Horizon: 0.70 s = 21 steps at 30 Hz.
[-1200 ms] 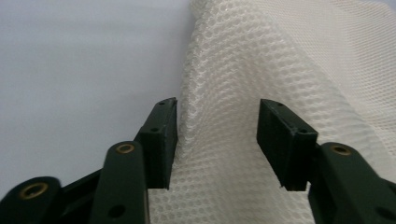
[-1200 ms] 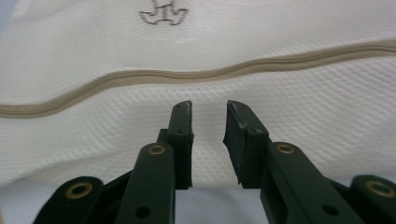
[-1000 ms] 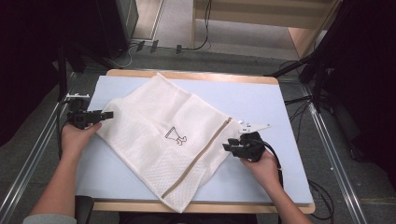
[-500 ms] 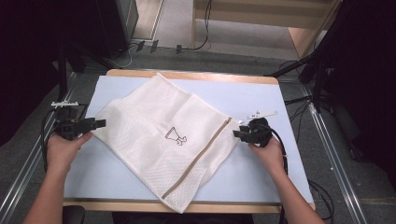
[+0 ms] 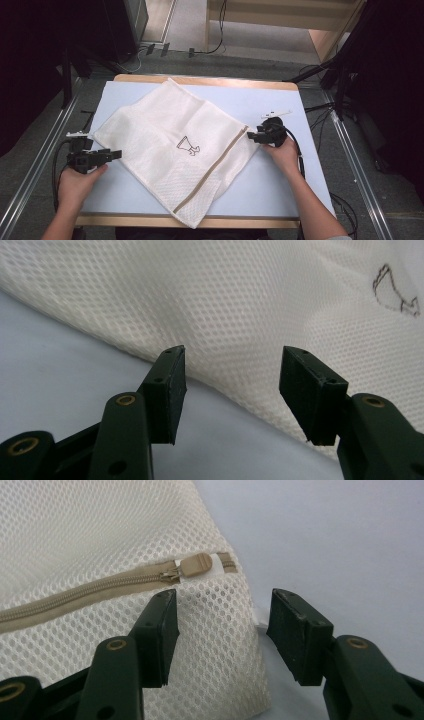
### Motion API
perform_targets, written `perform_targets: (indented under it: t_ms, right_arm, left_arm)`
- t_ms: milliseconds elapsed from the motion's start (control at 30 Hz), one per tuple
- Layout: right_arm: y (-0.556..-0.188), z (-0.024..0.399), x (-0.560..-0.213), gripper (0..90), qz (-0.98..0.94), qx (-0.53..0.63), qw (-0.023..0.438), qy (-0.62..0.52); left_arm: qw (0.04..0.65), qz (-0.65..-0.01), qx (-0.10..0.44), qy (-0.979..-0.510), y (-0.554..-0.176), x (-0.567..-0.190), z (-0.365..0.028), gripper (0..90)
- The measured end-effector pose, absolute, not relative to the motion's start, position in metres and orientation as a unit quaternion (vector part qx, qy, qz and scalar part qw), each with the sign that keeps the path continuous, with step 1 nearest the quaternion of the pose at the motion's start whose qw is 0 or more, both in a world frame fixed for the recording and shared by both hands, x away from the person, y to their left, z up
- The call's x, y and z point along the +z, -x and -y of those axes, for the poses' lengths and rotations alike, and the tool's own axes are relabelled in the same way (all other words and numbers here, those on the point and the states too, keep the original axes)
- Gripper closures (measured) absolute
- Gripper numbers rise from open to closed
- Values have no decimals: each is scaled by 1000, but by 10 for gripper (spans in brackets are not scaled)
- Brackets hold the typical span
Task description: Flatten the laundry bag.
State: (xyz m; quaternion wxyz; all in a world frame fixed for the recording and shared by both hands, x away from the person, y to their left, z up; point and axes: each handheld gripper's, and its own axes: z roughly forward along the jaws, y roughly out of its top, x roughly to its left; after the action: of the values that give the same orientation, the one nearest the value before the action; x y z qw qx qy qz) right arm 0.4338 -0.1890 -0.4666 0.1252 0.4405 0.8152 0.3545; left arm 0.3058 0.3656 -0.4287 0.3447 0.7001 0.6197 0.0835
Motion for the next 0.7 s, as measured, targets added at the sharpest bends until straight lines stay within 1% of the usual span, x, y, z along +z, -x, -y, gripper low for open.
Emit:
perform_targets:
  t_ms: [33, 133, 233, 267, 300, 333, 400, 467, 533, 567, 600, 667, 700]
  right_arm:
    - [-434, 188, -468, 475, -819, 350, 126, -437]
    - [-435, 188, -471, 519, -822, 347, 116, -436]
    - [-434, 187, -472, 555, -822, 344, 117, -439]
    - [-434, 187, -472, 555, -822, 344, 117, -439]
    - [-434, 187, -471, 638, -821, 342, 119, -441]
    - [-434, 187, -471, 662, -821, 342, 118, -441]
    - [-433, 187, -471, 749, -820, 344, 109, -444]
    - [-432, 186, -470, 803, -818, 345, 97, -449]
    - [-431, 185, -470, 817, -818, 342, 94, -452]
    - [-431, 185, -470, 817, -818, 342, 94, -452]
    - [-429, 185, -468, 818, -821, 336, 95, -451]
    - [-428, 185, -468, 817, -821, 336, 95, -452]
    - [-426, 186, -467, 818, -822, 334, 93, -452]
  left_arm:
    - [332, -619, 78, -707, -304, -433, -360, 449]
    - [323, -629, 60, -705, -306, -441, -353, 449]
    - [325, -628, 66, -703, -309, -444, -350, 458]
    - [325, -628, 66, -703, -309, -444, -350, 466]
    - [327, -627, 70, -703, -310, -444, -349, 505]
    - [327, -624, 68, -706, -311, -445, -348, 524]
    - [331, -622, 59, -707, -313, -446, -345, 629]
    - [336, -620, 51, -707, -316, -447, -344, 683]
    - [340, -619, 45, -707, -318, -448, -344, 724]
    - [342, -620, 38, -706, -320, -448, -346, 724]
    - [348, -622, 30, -701, -325, -449, -348, 787]
    - [348, -620, 27, -703, -328, -449, -349, 841]
    - [348, -616, 30, -706, -332, -447, -348, 841]
